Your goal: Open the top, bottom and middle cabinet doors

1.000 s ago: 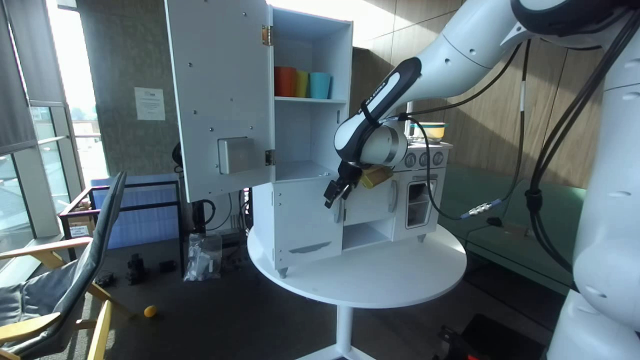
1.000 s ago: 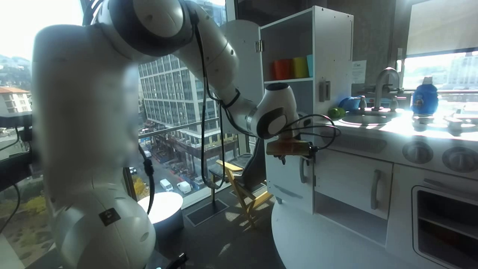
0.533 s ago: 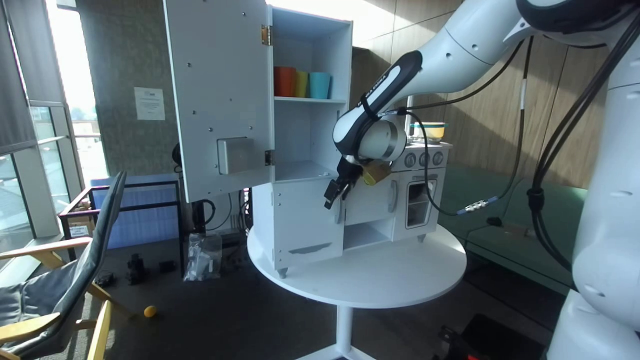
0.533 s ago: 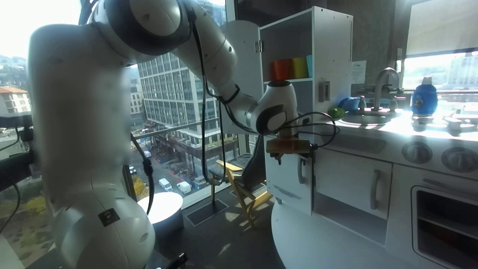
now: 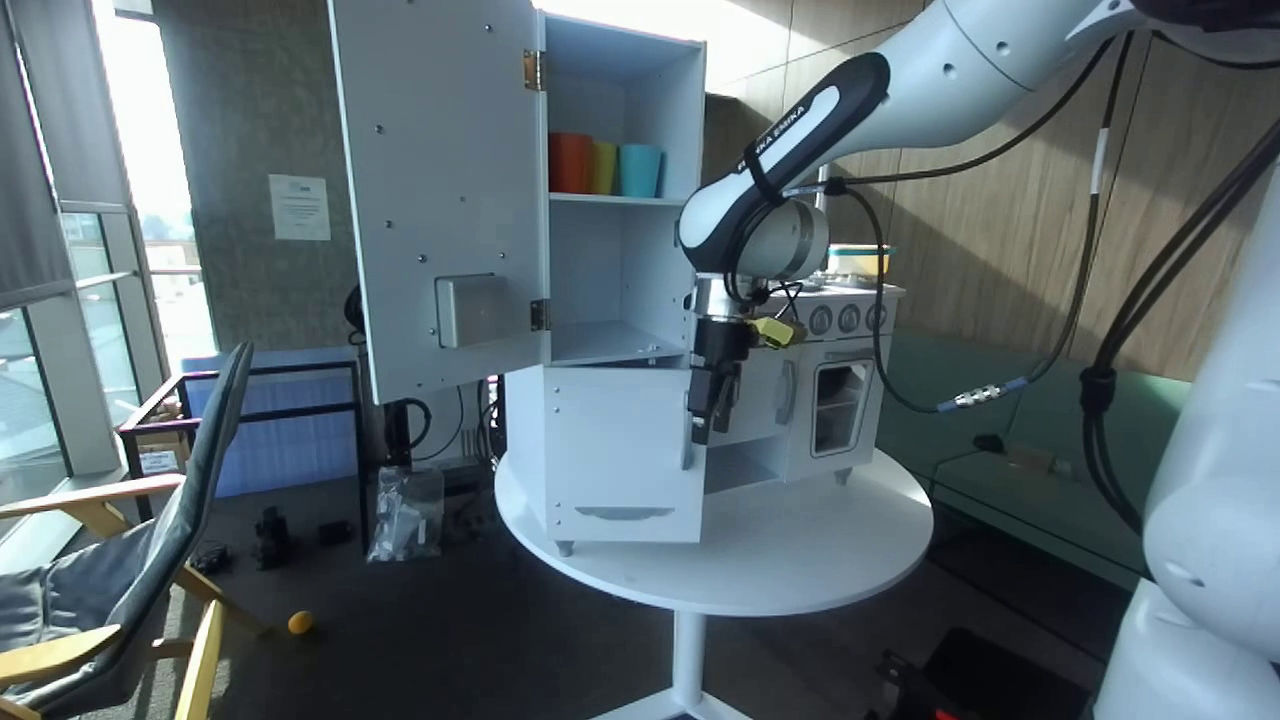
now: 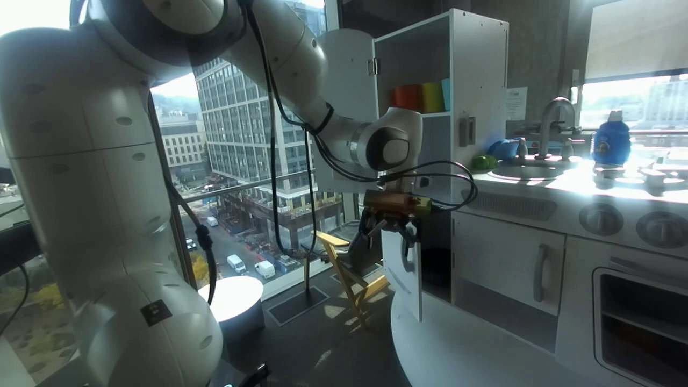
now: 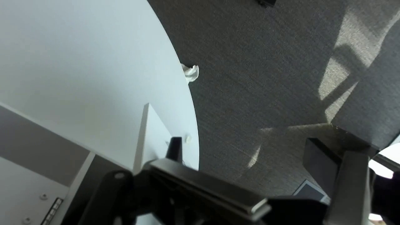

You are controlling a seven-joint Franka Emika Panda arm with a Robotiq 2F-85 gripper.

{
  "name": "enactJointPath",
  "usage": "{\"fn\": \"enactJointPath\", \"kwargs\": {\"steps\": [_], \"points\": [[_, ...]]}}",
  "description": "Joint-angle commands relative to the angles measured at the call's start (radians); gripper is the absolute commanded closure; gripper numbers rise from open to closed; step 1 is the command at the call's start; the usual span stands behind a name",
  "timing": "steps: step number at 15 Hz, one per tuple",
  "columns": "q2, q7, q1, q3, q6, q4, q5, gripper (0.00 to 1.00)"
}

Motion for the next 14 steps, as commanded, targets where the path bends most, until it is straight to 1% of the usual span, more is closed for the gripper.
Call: {"fn": "enactJointPath", "kwargs": {"steps": [1, 2, 3, 6, 7, 10, 11, 13, 14], "points": [[-0.079, 0.255, 0.009, 0.002, -0.133, -0.002, -0.163, 0.00], [-0.098, 0.316, 0.008, 0.000, -0.122, -0.010, -0.178, 0.00], [-0.119, 0.352, 0.004, -0.005, -0.080, -0.020, -0.171, 0.00], [-0.140, 0.492, -0.007, -0.009, -0.039, -0.008, -0.237, 0.00], [-0.138, 0.546, -0.012, -0.008, -0.031, 0.000, -0.273, 0.00], [-0.131, 0.725, -0.024, 0.008, 0.001, 0.004, -0.426, 0.00], [-0.128, 0.767, -0.022, 0.011, 0.037, -0.005, -0.459, 0.00], [-0.117, 0.809, -0.008, 0.019, 0.030, -0.004, -0.465, 0.00], [-0.116, 0.803, 0.001, 0.023, 0.039, -0.012, -0.450, 0.00]]}}
